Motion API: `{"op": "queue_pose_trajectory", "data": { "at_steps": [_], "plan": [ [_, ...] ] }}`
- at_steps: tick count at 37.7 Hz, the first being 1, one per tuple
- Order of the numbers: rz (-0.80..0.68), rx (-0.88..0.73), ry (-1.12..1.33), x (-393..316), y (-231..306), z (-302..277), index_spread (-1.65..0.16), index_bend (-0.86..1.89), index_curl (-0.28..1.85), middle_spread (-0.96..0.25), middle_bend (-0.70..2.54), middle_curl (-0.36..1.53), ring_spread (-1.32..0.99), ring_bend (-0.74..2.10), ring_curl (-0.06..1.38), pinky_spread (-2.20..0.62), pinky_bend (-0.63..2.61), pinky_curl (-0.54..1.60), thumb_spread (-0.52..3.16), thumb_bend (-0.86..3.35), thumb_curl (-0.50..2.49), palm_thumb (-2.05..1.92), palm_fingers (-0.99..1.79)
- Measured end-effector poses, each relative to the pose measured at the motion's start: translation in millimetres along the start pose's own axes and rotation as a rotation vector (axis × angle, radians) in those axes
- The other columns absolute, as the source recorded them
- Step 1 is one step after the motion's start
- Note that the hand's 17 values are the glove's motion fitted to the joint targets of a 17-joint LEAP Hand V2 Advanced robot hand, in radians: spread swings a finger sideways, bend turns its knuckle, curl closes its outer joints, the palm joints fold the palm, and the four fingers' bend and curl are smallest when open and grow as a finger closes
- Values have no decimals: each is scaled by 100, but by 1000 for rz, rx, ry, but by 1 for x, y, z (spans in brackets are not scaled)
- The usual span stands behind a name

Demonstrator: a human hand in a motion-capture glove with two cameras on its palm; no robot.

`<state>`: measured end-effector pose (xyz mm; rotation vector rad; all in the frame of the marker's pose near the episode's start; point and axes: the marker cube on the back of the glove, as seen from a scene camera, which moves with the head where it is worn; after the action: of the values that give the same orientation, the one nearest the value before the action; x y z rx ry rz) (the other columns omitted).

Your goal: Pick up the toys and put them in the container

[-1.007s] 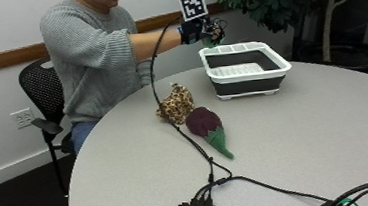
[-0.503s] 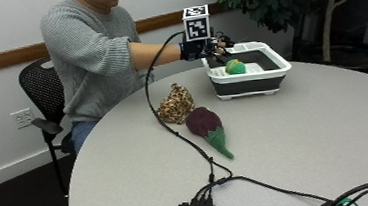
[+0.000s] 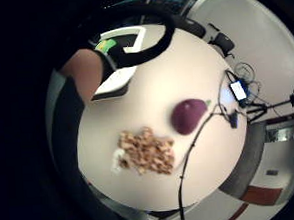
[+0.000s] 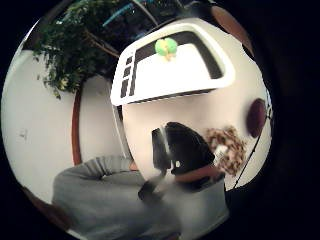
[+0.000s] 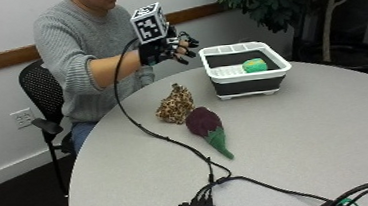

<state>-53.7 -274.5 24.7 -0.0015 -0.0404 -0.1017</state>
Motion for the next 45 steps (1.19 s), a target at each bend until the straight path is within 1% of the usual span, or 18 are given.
{"op": "queue_pose_trajectory", "data": {
  "at_steps": [4,10,14,16,19,22,24,28,30,34,36,37,38,41,45],
  "plan": [
    [94,18,-1,37,39,-11,-35,24,24,-19,19,29,-27,82,30,-12,108,37,135,0,32,5,13],
    [136,-26,26,51,52,10,-36,25,27,-19,18,29,-28,83,30,-11,106,36,137,-1,32,6,14],
    [199,-112,23,61,49,57,-36,23,29,-19,19,30,-28,83,30,-10,105,36,138,-1,32,6,14],
    [220,-206,26,62,51,91,-36,21,29,-19,19,30,-28,82,29,-10,105,36,138,-1,32,7,13],
    [209,-325,83,55,61,141,-37,16,29,-19,21,31,-26,79,29,-6,106,36,138,-1,31,7,5],
    [193,-310,162,48,65,164,-37,15,29,-19,24,33,-25,76,29,-4,102,36,138,-1,31,7,-3],
    [191,-291,188,46,64,165,-38,17,28,-20,33,35,-26,79,29,-3,95,33,139,0,31,9,11],
    [179,-264,204,46,65,166,-40,17,29,-21,36,37,-27,80,28,-2,92,31,141,0,31,10,16],
    [169,-218,223,47,65,167,-40,18,29,-21,37,37,-28,83,28,-2,90,31,142,0,31,11,20],
    [133,-88,265,49,64,167,-41,16,29,-24,52,42,-34,95,31,-8,82,27,149,7,35,22,45],
    [122,-54,244,49,59,160,-41,16,29,-27,58,45,-37,103,33,-14,83,28,147,13,40,36,56],
    [123,-45,224,50,55,153,-41,17,29,-28,59,45,-38,104,33,-16,84,28,145,15,43,42,62],
    [130,-33,199,52,50,142,-41,22,31,-28,64,48,-38,107,35,-21,86,28,141,18,46,49,80],
    [160,37,121,58,32,89,-42,35,35,-27,71,50,-39,108,35,-28,79,26,131,19,52,55,101],
    [168,126,104,63,11,14,-41,48,43,-26,76,54,-40,111,39,-33,74,29,118,18,59,58,110]
  ]
}}
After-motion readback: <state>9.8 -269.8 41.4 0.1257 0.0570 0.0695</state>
